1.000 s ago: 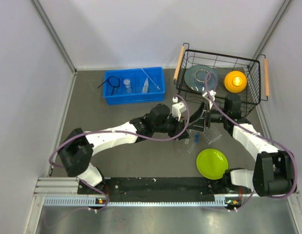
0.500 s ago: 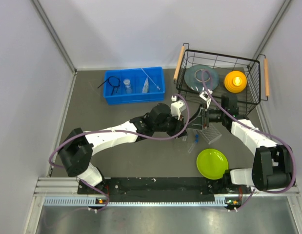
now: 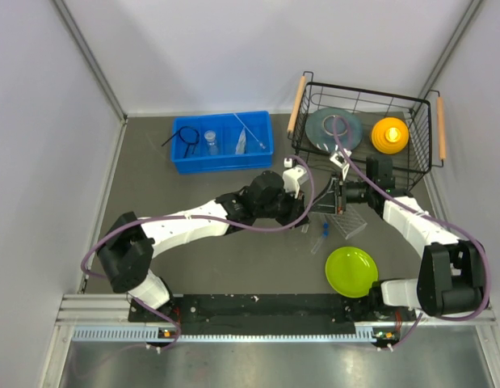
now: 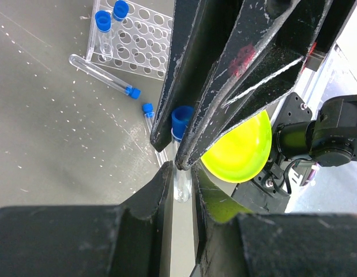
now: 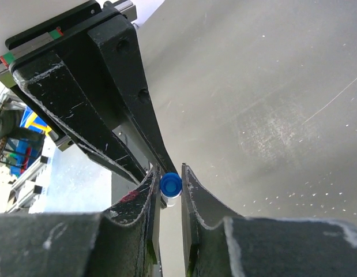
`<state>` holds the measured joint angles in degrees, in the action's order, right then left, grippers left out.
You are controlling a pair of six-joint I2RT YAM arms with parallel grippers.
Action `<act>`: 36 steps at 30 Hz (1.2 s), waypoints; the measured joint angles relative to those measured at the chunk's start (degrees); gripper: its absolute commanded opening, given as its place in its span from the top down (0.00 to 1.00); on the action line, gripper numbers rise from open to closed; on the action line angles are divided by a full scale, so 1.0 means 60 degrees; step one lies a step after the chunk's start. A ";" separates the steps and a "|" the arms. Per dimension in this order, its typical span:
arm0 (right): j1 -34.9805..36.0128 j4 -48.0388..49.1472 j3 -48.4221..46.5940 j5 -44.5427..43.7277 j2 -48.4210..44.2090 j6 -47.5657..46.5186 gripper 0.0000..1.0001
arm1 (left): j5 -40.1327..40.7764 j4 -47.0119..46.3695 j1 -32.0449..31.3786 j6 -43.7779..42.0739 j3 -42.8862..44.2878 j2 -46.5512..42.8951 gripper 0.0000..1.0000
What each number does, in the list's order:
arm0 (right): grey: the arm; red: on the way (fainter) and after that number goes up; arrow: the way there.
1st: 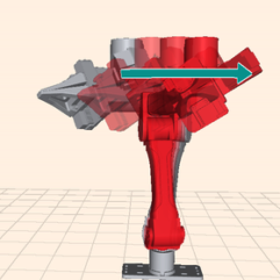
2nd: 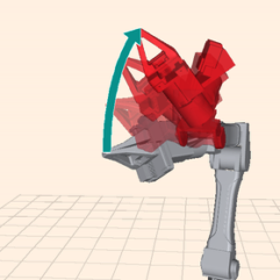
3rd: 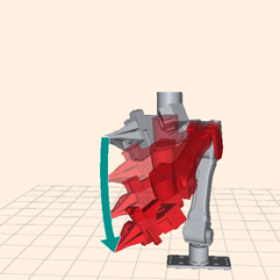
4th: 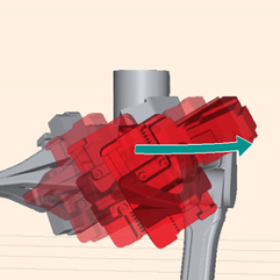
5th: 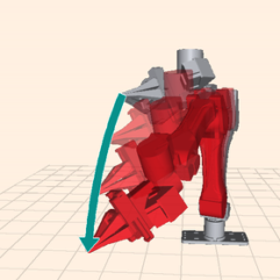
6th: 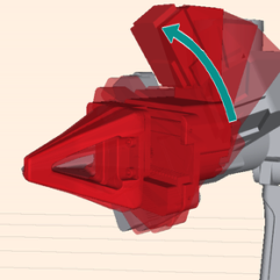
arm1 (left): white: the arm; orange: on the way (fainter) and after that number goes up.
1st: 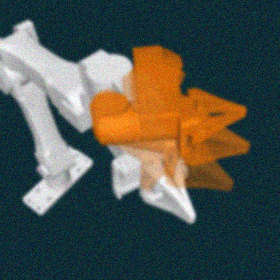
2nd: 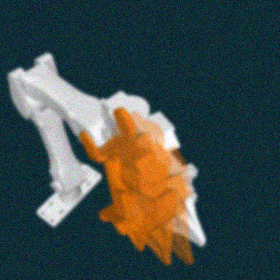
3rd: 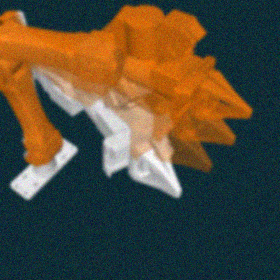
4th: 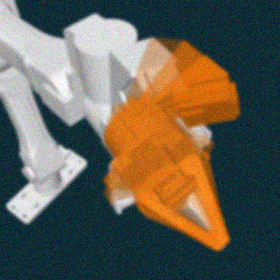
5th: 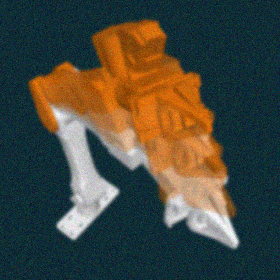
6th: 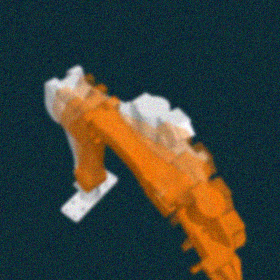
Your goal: Organize the chemistry lab equipment
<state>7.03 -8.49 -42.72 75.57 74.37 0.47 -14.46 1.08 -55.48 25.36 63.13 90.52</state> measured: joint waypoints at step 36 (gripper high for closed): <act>-0.2025 -0.0608 -0.0091 -0.5617 -0.1610 -0.1967 0.89 | 0.1155 -0.0707 0.3493 0.1628 -0.4768 -0.6029 0.12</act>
<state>-5.13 -12.14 -43.27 41.87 64.71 -11.33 -7.53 -3.16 -34.52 35.14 34.52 54.35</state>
